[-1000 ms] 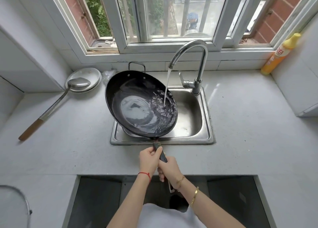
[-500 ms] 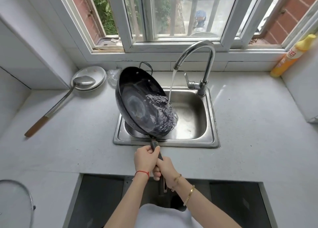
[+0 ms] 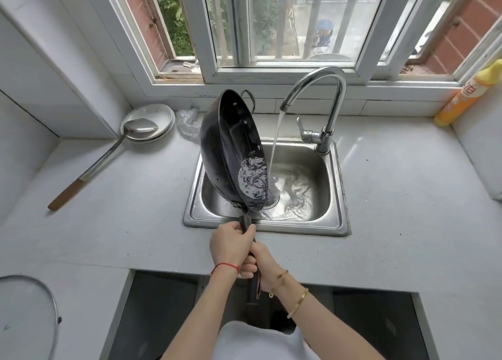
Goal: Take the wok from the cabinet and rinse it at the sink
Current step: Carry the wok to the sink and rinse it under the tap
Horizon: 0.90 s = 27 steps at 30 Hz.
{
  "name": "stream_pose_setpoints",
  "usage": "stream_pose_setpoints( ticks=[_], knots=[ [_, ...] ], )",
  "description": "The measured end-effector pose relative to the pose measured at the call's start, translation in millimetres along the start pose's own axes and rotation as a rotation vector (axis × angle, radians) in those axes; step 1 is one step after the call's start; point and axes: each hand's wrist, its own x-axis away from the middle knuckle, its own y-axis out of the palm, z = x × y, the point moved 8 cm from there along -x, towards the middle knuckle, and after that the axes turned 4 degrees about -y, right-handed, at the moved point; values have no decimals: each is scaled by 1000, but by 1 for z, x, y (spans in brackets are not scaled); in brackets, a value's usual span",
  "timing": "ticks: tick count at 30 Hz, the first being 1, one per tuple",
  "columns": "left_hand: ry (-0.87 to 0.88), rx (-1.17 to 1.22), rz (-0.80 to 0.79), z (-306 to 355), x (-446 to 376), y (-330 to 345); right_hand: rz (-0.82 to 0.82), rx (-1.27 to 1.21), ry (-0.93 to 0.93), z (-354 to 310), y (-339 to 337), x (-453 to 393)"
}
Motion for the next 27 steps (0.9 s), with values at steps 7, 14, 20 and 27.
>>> stream_pose_setpoints(
  ticks=[7, 14, 20, 27],
  knots=[
    [66, -90, 103, 14, -1, -13, -160, -162, 54, -10, 19, 3],
    [-163, 325, -121, -7, -15, -2, -221, -279, 117, -16, 29, -1],
    [-412, 1053, -801, -1, 4, 45, -326, -490, 139, -20, 36, 7],
    [-426, 975, -744, -1, 0, 50, -272, -426, 140, -18, 35, 10]
  ],
)
